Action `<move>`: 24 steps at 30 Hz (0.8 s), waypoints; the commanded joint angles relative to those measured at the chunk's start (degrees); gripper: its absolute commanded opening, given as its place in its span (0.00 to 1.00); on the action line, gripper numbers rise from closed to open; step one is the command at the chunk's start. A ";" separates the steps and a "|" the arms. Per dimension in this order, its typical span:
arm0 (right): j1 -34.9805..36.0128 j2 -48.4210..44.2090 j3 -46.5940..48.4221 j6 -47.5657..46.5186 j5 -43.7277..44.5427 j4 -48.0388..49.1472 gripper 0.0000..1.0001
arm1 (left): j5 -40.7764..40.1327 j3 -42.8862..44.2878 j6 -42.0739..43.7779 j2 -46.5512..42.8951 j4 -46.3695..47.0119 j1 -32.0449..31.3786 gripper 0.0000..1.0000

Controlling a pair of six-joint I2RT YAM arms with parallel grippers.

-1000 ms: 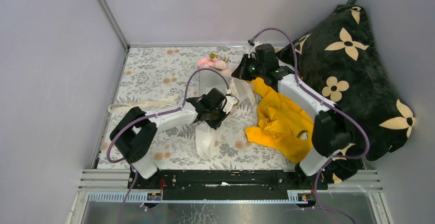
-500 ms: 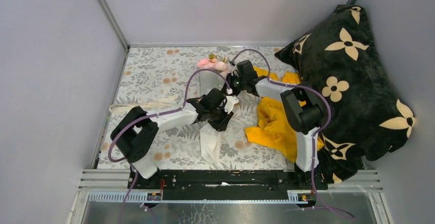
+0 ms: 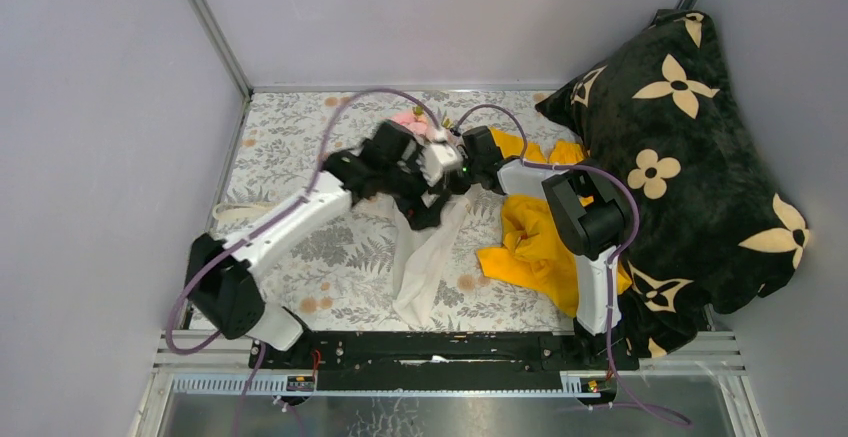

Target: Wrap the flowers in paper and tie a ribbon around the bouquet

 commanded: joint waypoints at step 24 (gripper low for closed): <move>1.48 -3.74 -0.28 -5.03 7.14 -7.55 0.00 | -15.37 -14.55 -50.80 13.30 12.52 42.67 0.87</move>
